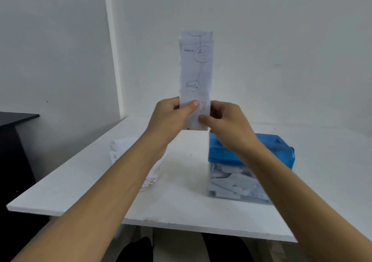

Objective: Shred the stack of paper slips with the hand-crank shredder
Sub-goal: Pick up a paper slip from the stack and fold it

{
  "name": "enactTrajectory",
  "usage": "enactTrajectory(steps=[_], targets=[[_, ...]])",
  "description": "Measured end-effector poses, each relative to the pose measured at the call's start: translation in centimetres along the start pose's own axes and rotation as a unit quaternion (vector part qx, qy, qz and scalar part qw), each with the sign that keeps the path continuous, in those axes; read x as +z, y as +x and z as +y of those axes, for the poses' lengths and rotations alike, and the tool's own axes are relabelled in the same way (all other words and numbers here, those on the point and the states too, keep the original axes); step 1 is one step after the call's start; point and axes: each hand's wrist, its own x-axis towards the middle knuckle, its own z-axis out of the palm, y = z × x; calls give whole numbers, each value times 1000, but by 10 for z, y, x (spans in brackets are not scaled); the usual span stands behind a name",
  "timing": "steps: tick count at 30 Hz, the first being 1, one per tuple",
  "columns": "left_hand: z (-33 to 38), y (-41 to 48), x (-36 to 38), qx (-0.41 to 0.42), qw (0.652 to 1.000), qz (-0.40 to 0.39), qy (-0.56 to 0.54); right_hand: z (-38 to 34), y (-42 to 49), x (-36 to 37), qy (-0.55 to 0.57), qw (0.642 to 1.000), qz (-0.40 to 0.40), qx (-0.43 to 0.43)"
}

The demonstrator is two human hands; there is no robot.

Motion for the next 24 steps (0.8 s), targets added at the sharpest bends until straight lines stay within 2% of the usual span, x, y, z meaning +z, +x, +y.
enactTrajectory(steps=[4,10,15,20,24], targets=[[-3,12,34,-20,998,-50,42,17,-1,-45,-62,997,22,44],[-19,16,61,-34,980,-103,167,45,0,-77,-110,987,25,112],[-26,17,62,-34,974,-102,201,52,-2,-77,-145,985,15,92],[-28,12,64,-23,976,-96,193,59,-3,-78,-126,988,27,83],[-30,7,75,-16,971,-123,204,61,-2,-79,-130,988,24,79]])
